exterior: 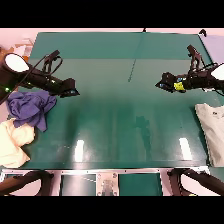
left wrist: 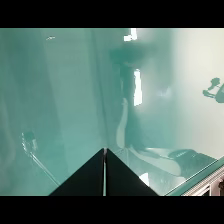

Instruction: Fold the shirts.

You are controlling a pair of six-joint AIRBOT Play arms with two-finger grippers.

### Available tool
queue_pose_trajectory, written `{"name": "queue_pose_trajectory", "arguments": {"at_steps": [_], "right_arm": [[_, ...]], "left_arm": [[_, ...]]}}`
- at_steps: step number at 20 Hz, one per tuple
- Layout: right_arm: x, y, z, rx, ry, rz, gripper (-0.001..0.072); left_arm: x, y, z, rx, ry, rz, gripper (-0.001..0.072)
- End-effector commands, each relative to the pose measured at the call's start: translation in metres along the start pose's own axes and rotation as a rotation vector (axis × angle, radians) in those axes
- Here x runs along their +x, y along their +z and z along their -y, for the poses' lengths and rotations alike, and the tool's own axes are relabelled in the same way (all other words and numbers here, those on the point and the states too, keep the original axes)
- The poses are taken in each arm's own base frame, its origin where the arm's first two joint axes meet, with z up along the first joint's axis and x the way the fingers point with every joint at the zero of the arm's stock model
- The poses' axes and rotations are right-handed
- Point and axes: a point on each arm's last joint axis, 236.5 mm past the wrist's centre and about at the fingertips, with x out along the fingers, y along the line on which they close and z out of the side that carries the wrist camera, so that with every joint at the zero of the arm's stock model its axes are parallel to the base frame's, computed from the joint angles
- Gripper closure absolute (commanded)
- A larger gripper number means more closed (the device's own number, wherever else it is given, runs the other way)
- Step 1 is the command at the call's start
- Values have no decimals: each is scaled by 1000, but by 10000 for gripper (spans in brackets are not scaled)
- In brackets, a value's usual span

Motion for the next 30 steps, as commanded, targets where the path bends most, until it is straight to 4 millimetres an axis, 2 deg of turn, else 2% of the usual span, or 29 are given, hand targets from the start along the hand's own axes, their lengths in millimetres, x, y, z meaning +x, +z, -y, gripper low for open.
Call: {"name": "queue_pose_trajectory", "arguments": {"at_steps": [1, 12, 14, 15, 16, 18, 19, 21, 22, 23, 24, 25, 27, 28, 30], "right_arm": [[0, 0, 0, 0, 1, 0, 694], [0, 0, 0, 0, 0, 0, 694], [0, 0, 0, 0, 0, 1, 694], [0, 0, 0, 0, 1, 0, 694], [0, 0, 0, 0, 1, 0, 694], [0, 1, 0, 0, 1, 2, 694], [0, 4, 0, 0, 0, 15, 694], [0, 8, 0, 0, -1, 33, 694], [0, 12, 0, 2, 0, 48, 694], [0, 15, -2, 4, 6, 64, 694], [0, 16, -4, 11, 17, 68, 694], [0, 17, -6, 15, 23, 71, 694], [0, 18, -6, 14, 23, 75, 693], [0, 20, -5, 15, 22, 84, 691], [0, 23, -5, 16, 21, 97, 691]], "left_arm": [[0, 0, 0, 1, 0, 0, 689], [0, 0, 0, 0, 0, 1, 689], [-1, 22, 6, 9, -22, 95, 690], [-2, 24, 3, 52, -10, 100, 690], [-5, 26, -10, 105, 56, 102, 690], [-29, 31, -69, 193, 348, 78, 690], [-55, 37, -106, 227, 546, 73, 690], [-125, 54, -171, 239, 954, 108, 688], [-159, 60, -193, 214, 1120, 141, 622], [-173, 59, -206, 157, 1162, 169, 351], [-177, 53, -221, 65, 1143, 190, 119], [-178, 44, -240, -11, 1127, 189, 86], [-160, 15, -275, -177, 1042, 130, 87], [-144, 6, -283, -213, 975, 95, 86], [-115, 1, -295, -205, 905, 59, 86]]}}
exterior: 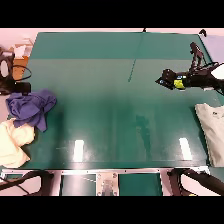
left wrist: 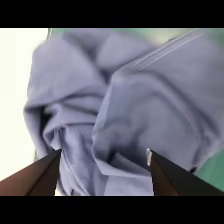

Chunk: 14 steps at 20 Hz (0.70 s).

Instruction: Fold the shirts.

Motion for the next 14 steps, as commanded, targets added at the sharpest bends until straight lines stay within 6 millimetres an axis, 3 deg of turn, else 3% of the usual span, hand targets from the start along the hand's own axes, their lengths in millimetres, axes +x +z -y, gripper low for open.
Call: {"name": "queue_pose_trajectory", "arguments": {"at_steps": [1, 5, 6, 7, 8, 11, 13, 14], "right_arm": [[0, 6, -1, 3, 3, 25, 691], [0, 6, 0, 3, 2, 25, 691], [0, 6, 0, 3, 3, 26, 691], [0, 6, 0, 3, 3, 26, 691], [0, 6, 0, 3, 2, 26, 691], [0, 6, 0, 3, 3, 26, 691], [0, 7, 0, 3, 2, 26, 691], [0, 7, 0, 3, 2, 26, 691]], "left_arm": [[44, -17, 3, -35, -58, -78, 86], [78, -34, 11, -7, -52, -174, 88], [83, -38, 13, -2, -52, -197, 174], [85, -44, 14, 10, -53, -220, 527], [86, -48, 14, 29, -56, -239, 691], [80, -52, 15, 33, -59, -261, 692], [60, -29, 37, 59, -110, -196, 692], [39, -8, 60, 86, -169, -128, 692]]}}
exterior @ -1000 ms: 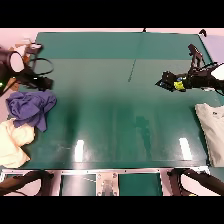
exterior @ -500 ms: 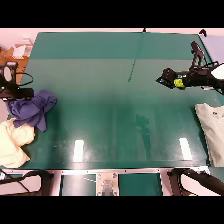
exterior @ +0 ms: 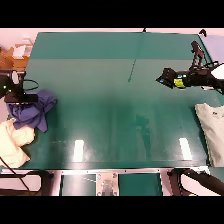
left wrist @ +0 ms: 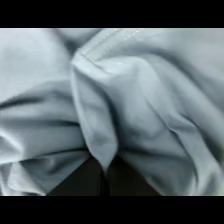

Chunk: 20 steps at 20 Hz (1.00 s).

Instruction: Fold the shirts.

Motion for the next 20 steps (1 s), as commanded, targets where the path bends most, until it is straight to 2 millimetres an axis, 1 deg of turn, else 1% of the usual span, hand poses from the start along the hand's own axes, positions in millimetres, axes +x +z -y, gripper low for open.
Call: {"name": "queue_pose_trajectory", "arguments": {"at_steps": [1, 2, 3, 4, 5, 6, 7, 9, 11, 13, 14, 15, 16, 17, 18, 19, 20], "right_arm": [[0, 1, 0, 0, 0, 2, 692], [0, 1, 0, 0, 0, 2, 692], [0, 1, 0, 0, 0, 2, 692], [0, 1, 0, 0, 0, 1, 692], [0, 1, 0, 0, -1, 2, 691], [0, 1, 0, 0, -1, 2, 692], [-1, 1, 2, 4, -3, 2, 692], [-4, 0, 9, 20, -11, -11, 691], [-10, -5, 22, 52, -26, -43, 691], [-16, -10, 33, 82, -38, -73, 692], [-19, -12, 39, 96, -44, -86, 692], [-21, -14, 43, 107, -49, -96, 692], [-23, -15, 46, 115, -52, -103, 692], [-25, -15, 49, 122, -55, -103, 691], [-26, -16, 51, 127, -57, -109, 690], [-26, -18, 51, 129, -56, -119, 688], [-27, -20, 51, 130, -56, -125, 656]], "left_arm": [[-58, 37, 64, 82, -154, 138, 692], [-94, 48, 103, 120, -257, 193, 692], [-129, 50, 142, 166, -365, 221, 691], [-164, 46, 184, 221, -479, 250, 691], [-195, 38, 224, 273, -581, 274, 691], [-218, 26, 258, 324, -663, 285, 691], [-237, 7, 294, 389, -737, 287, 691], [-263, -38, 358, 531, -848, 279, 691], [-289, -84, 420, 649, -963, 293, 691], [-304, -130, 475, 719, -1081, 276, 692], [-306, -153, 500, 748, -1145, 244, 691], [-303, -178, 523, 787, -1203, 198, 691], [-295, -192, 537, 802, -1231, 154, 690], [-283, -196, 544, 797, -1228, 122, 689], [-275, -191, 545, 789, -1214, 121, 612], [-271, -177, 540, 759, -1197, 132, 268], [-267, -158, 531, 711, -1178, 131, 181]]}}
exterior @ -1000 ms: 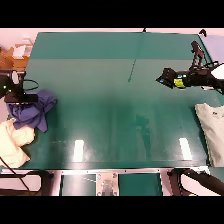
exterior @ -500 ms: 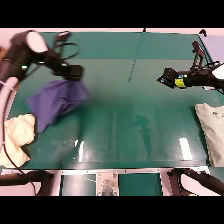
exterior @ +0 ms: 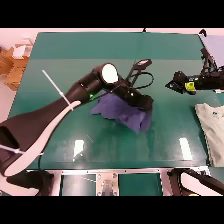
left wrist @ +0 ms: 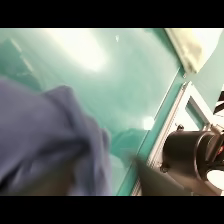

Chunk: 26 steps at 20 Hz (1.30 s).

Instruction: Fold the shirts.

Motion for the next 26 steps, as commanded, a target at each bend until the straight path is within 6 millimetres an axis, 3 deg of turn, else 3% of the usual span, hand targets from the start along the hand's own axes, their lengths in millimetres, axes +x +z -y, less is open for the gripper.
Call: {"name": "queue_pose_trajectory", "arguments": {"at_steps": [1, 2, 4, 6, 8, 9, 11, 13, 15, 18, 22, 24, 26], "right_arm": [[-3, -8, 5, 15, -2, -39, 531], [-3, -10, 5, 16, -3, -48, 428], [-4, -20, 5, 15, -2, -90, 406], [1, -40, 8, 10, -1, -155, 292], [16, -76, 18, 29, -9, -240, 279], [24, -97, 25, 50, -16, -287, 279], [36, -133, 41, 92, -32, -364, 280], [44, -163, 58, 131, -63, -419, 281], [50, -189, 63, 184, -54, -459, 280], [57, -210, 70, 238, -58, -492, 279], [62, -211, 76, 240, -70, -472, 279], [64, -205, 78, 239, -74, -446, 280], [63, -208, 78, 231, -72, -458, 280]], "left_arm": [[-8, 12, -27, -77, 10, 16, 180], [-28, 14, -48, -92, 37, -2, 181], [-85, -1, -100, -204, 109, -87, 181], [-148, -18, -152, -329, 190, -107, 181], [-198, -41, -201, -442, 298, -91, 181], [-210, -52, -218, -496, 325, -77, 181], [-203, -79, -239, -580, 324, -98, 180], [-164, -94, -242, -589, 264, -100, 180], [-129, -95, -242, -577, 226, -57, 180], [-98, -96, -247, -550, 243, -52, 180], [-61, -97, -228, -490, 224, -90, 183], [-54, -85, -229, -469, 242, -40, 429], [-51, -76, -238, -451, 276, 4, 476]]}}
